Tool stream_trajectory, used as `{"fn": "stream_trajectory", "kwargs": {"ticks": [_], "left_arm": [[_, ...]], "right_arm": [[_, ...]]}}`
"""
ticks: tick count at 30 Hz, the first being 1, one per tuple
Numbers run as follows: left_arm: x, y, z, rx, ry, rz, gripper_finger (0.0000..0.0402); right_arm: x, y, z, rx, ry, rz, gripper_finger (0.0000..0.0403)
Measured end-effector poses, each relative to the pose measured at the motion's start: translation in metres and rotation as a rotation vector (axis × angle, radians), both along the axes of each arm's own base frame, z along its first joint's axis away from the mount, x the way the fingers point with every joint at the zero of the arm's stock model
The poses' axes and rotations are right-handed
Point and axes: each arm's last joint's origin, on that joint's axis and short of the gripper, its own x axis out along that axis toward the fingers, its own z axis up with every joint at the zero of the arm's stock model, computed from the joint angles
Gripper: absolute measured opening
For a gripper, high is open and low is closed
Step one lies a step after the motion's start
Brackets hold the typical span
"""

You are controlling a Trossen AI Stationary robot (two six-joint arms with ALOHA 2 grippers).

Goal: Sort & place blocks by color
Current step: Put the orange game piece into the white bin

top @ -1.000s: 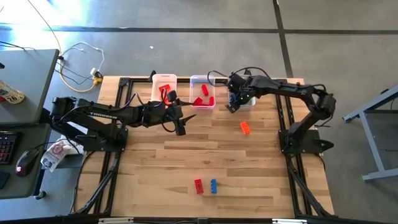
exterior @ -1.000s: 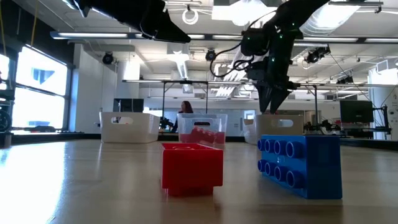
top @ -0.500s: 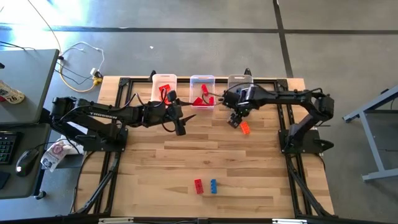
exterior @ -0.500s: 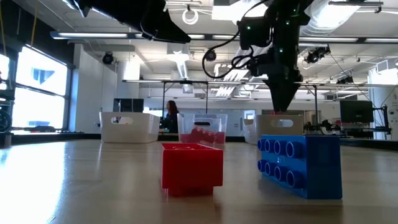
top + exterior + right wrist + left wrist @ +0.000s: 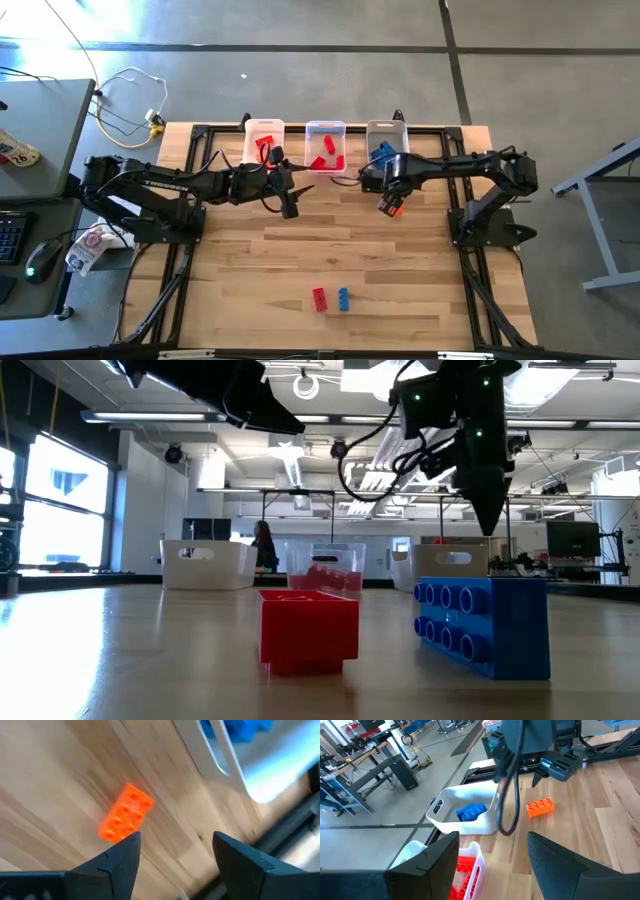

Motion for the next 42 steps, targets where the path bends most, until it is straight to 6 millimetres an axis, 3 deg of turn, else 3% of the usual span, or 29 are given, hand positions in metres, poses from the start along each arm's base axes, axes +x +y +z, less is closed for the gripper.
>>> {"fn": "stream_trajectory", "kwargs": {"ticks": [9,26,31,37,42], "left_arm": [[0.0,0.0,-0.001,-0.001,0.006,0.0,0.022],[-0.001,0.0,-0.002,-0.003,0.021,-0.001,0.022],[-0.001,0.0,-0.002,-0.003,0.026,0.0,0.022],[-0.001,0.0,-0.002,0.011,0.031,-0.004,0.022],[-0.001,0.0,-0.002,0.011,0.027,-0.002,0.022]], "right_arm": [[-0.017,0.018,0.005,-0.114,0.16,-0.086,0.0233],[-0.027,0.026,0.011,-0.207,0.208,-0.114,0.0233],[-0.054,0.027,0.004,-0.206,0.201,-0.154,0.0233],[-0.083,0.032,0.004,-0.123,0.027,-0.27,0.0233],[-0.091,0.033,0.013,-0.081,-0.22,-0.374,0.0233]]}}
